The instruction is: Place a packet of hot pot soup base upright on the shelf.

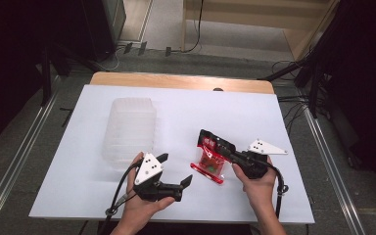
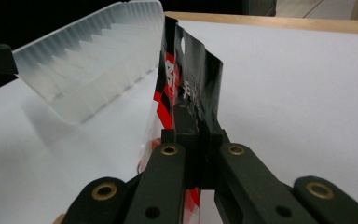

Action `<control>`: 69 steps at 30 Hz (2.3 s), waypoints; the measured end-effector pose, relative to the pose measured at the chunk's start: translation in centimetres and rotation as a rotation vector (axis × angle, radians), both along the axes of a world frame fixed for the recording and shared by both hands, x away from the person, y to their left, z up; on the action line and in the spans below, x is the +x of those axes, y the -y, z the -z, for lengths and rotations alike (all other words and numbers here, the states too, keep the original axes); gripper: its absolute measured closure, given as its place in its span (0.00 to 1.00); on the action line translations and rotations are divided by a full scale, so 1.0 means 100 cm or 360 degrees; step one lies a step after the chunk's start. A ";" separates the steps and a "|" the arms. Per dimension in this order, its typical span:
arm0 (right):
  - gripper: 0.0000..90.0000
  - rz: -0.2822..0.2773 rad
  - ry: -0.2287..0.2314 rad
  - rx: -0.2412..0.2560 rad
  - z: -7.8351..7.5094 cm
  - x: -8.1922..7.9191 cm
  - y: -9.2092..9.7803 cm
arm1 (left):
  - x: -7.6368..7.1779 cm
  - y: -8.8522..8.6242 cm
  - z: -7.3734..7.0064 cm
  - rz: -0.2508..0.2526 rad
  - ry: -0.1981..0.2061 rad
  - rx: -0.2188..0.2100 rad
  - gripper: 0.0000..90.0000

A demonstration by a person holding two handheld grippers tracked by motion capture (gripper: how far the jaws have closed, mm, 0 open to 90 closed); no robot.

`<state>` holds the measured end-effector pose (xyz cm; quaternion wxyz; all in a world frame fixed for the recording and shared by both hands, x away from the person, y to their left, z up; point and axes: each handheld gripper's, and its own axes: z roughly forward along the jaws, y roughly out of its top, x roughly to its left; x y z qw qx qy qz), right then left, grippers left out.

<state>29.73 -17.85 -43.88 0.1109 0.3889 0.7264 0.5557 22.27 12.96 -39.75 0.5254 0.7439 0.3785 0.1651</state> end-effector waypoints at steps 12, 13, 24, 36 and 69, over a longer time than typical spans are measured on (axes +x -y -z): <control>1.00 -0.0021 0.0128 -0.0097 -0.030 -0.005 -0.008 | 0.007 -0.060 -0.014 -0.0211 0.0025 -0.0080 0.00; 1.00 -0.0024 0.0131 -0.0090 -0.032 -0.004 -0.008 | 0.007 -0.060 -0.014 -0.0211 0.0025 -0.0080 0.00; 1.00 -0.0051 0.0165 -0.0091 -0.053 0.009 -0.021 | 0.015 -0.121 -0.019 -0.0476 0.0090 -0.0059 0.00; 1.00 -0.0101 0.0169 -0.0013 -0.072 0.027 -0.045 | 0.018 -0.156 -0.009 -0.0633 0.0089 0.0004 0.00; 1.00 -0.0255 0.0233 -0.0013 -0.109 0.056 -0.108 | 0.022 -0.191 0.000 -0.0713 0.0010 0.0004 0.00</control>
